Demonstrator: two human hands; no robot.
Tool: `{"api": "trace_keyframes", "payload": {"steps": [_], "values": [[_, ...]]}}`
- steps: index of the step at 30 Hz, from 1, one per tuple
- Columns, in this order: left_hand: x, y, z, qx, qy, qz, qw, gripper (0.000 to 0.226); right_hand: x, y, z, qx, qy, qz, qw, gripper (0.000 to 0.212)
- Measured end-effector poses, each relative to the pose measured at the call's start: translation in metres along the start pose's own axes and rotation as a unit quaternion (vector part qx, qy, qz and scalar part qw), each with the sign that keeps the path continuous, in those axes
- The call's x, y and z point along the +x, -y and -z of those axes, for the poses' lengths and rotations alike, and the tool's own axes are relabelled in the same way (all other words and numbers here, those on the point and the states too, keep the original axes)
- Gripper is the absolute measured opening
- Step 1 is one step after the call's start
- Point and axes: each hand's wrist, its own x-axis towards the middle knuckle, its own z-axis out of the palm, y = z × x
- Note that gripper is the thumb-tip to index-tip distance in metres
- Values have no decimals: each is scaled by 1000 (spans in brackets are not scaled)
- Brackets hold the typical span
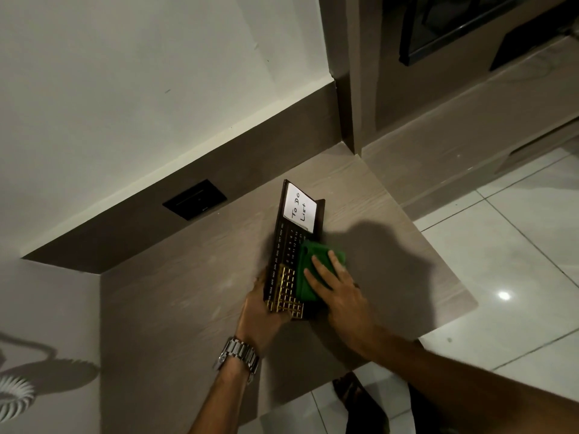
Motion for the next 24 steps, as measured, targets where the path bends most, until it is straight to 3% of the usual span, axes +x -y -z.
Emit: {"api": "trace_keyframes", "payload": {"steps": [6,8,12,17,21,24], "values": [[0,2,1,-3,1,-1,1000,60,-47,0,-12,-30,26,154,987,90],[-2,0,1,17,-6,-15,1000,61,-34,-8,0,-1,-42,136,990,91],[-1,-1,-1,49,-37,-17,998,57,19,-9,32,108,-145,-22,983,88],[-1,-3,-4,48,-77,-17,996,46,31,11,18,100,-107,32,989,89],[-1,0,-3,68,-84,-9,994,28,39,1,18,75,-90,-12,993,85],[2,2,-1,73,-83,-19,994,24,16,11,2,90,-86,18,992,94]]}}
